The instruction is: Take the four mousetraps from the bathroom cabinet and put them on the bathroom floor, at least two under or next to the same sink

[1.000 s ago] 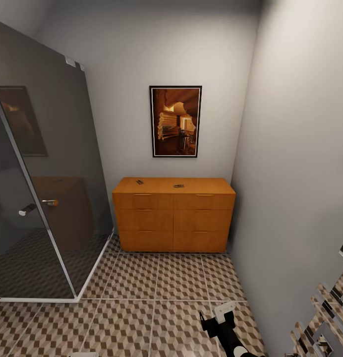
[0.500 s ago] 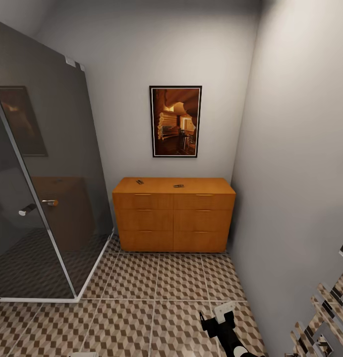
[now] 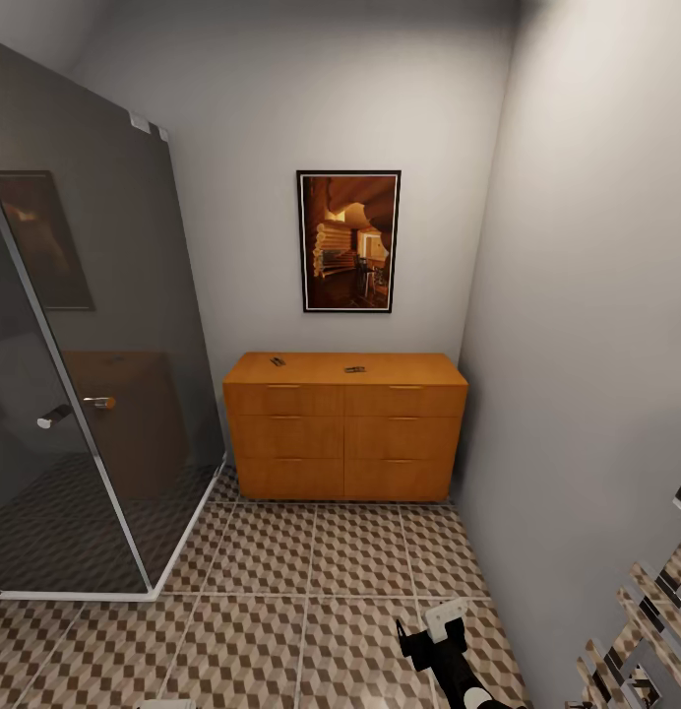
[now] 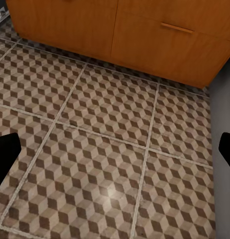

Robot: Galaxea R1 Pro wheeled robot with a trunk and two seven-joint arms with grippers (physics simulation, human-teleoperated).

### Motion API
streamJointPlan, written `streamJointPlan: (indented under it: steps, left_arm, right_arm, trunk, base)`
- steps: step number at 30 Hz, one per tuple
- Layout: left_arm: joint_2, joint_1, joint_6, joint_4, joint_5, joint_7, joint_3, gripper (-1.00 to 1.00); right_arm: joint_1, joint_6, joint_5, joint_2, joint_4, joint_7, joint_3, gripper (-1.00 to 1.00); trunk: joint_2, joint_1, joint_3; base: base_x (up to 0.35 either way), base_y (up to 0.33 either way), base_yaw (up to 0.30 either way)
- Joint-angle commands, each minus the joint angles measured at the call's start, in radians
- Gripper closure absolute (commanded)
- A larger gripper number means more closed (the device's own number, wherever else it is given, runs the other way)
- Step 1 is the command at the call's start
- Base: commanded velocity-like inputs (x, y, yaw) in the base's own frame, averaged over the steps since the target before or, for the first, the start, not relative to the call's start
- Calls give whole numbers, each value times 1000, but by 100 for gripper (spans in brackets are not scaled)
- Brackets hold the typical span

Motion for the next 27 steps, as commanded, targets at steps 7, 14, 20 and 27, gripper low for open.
streamJointPlan:
  steps: [7,14,20,27]
  left_arm:
    - [0,-1,-5,4,8,-2,-8,-100]
    - [0,-1,-5,4,8,-2,-8,-100]
    - [0,-1,-5,4,8,-2,-8,-100]
    - [0,-1,-5,4,8,-2,-8,-100]
  right_arm:
    - [0,-1,10,0,1,-10,3,-100]
    - [0,-1,10,0,1,-10,3,-100]
    - [0,-1,10,0,1,-10,3,-100]
    - [0,-1,10,1,1,-10,3,-100]
  trunk:
    - [-1,0,0]
    - [-1,0,0]
    - [-1,0,0]
    - [-1,0,0]
  base:
    - [0,0,0]
    - [0,0,0]
    - [0,0,0]
    - [0,0,0]
